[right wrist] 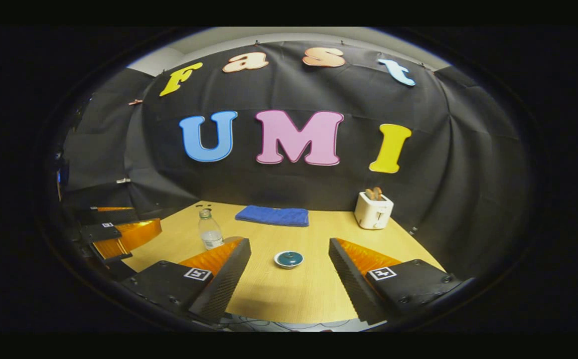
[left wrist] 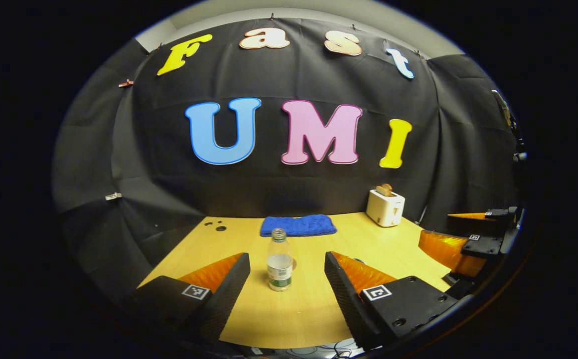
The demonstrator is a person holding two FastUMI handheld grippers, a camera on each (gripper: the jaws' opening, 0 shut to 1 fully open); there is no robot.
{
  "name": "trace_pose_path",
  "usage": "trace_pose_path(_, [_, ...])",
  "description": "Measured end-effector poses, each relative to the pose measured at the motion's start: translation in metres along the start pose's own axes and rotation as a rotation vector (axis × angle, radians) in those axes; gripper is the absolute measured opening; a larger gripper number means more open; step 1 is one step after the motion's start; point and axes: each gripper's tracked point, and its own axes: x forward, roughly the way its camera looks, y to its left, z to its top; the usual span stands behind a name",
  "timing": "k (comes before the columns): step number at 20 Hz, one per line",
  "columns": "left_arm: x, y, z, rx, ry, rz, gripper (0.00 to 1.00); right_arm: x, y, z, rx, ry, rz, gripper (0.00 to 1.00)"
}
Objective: Open the teacup lid with one hand, grasp the water bottle and pour water into the teacup with the other hand; after pouring, place the water bottle on the coaster and then close the teacup lid.
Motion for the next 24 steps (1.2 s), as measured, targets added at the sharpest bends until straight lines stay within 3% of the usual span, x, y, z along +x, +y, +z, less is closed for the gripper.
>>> trace_pose_path(7, [0.014, 0.015, -0.013, -0.017, 0.034, 0.058, 0.95, 0.034, 0.009, -0.016, -0.028, 0.048, 0.055, 0.98])
trace_pose_path(10, [0.034, 0.019, -0.018, 0.035, 0.026, 0.062, 0.95, 0.061, 0.014, -0.031, -0.071, 0.092, 0.087, 0.98])
trace_pose_path(16, [0.079, 0.032, -0.073, 0.026, 0.066, 0.102, 0.93, 0.131, 0.009, -0.074, -0.104, 0.11, 0.102, 0.98])
trace_pose_path(20, [0.106, 0.035, -0.12, 0.002, 0.09, 0.114, 0.97, 0.185, 0.003, -0.104, -0.16, 0.087, 0.093, 0.98])
trace_pose_path(24, [0.122, 0.041, -0.154, -0.032, 0.111, 0.135, 0.97, 0.219, -0.004, -0.135, -0.108, 0.099, 0.078, 0.97])
